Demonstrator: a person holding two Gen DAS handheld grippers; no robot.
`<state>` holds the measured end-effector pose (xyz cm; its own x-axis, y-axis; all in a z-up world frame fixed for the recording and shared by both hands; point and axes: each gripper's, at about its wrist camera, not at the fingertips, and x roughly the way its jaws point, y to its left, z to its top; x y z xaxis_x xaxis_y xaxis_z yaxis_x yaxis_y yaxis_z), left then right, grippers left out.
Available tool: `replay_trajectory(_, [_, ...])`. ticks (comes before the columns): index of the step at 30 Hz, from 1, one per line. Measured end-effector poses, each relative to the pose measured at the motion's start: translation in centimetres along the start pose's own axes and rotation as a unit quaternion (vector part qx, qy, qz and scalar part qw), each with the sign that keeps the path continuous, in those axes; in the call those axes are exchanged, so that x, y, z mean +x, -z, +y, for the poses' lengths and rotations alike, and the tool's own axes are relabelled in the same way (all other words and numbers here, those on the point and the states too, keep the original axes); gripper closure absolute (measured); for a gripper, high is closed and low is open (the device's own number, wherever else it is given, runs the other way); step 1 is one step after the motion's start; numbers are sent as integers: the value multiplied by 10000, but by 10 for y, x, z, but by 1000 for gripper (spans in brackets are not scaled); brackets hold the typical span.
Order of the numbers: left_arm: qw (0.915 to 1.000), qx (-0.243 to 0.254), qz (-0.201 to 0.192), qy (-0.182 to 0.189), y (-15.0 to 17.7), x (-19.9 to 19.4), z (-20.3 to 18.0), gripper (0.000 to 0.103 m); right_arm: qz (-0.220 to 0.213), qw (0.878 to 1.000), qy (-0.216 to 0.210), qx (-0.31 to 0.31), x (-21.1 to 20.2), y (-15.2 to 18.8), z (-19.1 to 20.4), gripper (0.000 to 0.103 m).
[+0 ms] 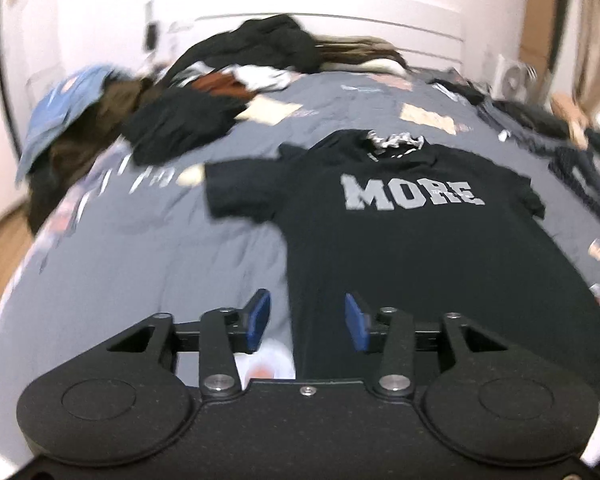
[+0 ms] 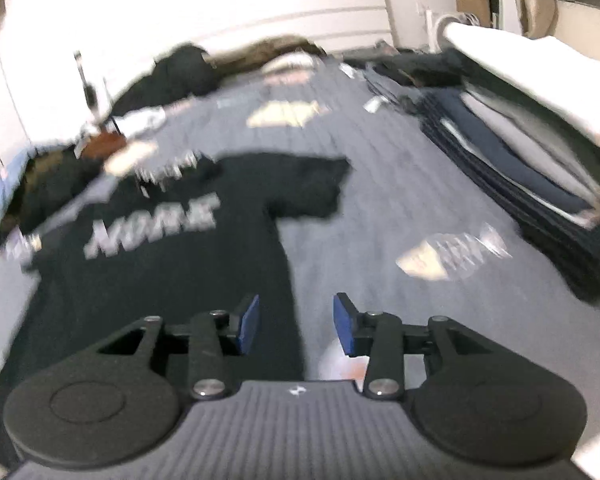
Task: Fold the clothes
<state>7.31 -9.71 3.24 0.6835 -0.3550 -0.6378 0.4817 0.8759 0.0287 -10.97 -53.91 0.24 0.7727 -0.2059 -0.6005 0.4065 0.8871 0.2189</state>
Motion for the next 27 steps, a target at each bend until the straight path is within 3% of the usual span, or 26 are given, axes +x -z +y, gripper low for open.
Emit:
replay_trajectory(5, [9972, 736, -124, -16, -53, 72, -34, 56, -356, 9985, -410, -31, 58, -38, 34, 62])
replay_trajectory(9, [9968, 723, -157, 309, -95, 140, -48, 58, -541, 9948, -864, -71, 91, -53, 54, 62])
replay_trajectory(12, [9961, 686, -120, 537, -125, 194, -58, 77, -512, 9903, -1288, -43, 108, -50, 62, 62])
replay_trajectory(14, [9959, 714, -122, 541, -140, 226, -66, 82, -414, 9883, -1465, 1, 116, -48, 64, 62])
replay_trajectory(18, [9965, 720, -90, 421, -158, 281, -82, 82, -460, 9854, -1632, 125, 127, -48, 62, 62])
replay_trajectory(22, [9976, 628, 225, 195, -167, 333, -89, 70, -445, 9850, -1645, 255, 128, -46, 56, 61])
replay_trajectory(27, [9982, 376, 449, -103, -178, 379, -83, 69, -524, 9846, -1536, 650, 138, -43, 43, 61])
